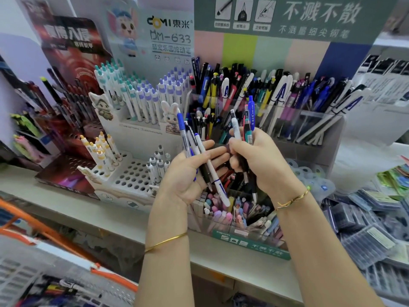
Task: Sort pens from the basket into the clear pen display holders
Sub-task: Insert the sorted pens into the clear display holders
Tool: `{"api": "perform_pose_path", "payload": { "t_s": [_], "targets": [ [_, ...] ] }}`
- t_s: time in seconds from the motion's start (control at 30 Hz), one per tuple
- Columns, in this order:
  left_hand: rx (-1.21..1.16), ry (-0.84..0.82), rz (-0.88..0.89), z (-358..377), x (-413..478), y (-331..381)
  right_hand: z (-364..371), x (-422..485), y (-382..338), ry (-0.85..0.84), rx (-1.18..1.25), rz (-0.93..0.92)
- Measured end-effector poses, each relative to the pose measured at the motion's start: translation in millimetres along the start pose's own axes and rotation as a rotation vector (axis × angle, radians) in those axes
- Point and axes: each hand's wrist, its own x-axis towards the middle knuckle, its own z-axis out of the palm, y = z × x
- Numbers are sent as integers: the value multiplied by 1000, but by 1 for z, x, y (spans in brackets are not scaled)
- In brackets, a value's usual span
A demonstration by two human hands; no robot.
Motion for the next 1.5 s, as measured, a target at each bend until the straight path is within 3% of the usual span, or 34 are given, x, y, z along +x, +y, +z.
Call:
{"api": "perform_pose_path", "payload": {
  "t_s": [0.17,0.27,0.43,0.57,0.67,0.87,1.03,1.13,1.27,1.4,1.5],
  "targets": [
    [-29,68,110,0,3,2,1,-2,1,-44,29,41],
    [-95,120,124,0,5,4,-2,-2,1,-80,-113,48],
    [-165,186,159,1,8,5,2,-6,-1,-328,-309,75],
    [-24,291,219,1,8,4,-1,-7,-5,-219,-112,64],
    [212,408,347,-7,9,4,-8,-2,-10,-174,-33,115],
    [577,108,276,-2,1,2,-5,1,-24,-323,66,181],
    [547,72,256,-3,3,-2,-4,6,-24,-302,296,131],
    [352,4,178,0,2,0,-2,6,-17,-232,381,33],
    [277,-87,106,3,0,0,11,2,-13,-95,106,-112],
    [234,-36,79,4,-1,2,14,11,-11,207,-22,-205],
    [253,-35,92,-1,0,4,9,17,-9,230,-177,-164]
  ]
}}
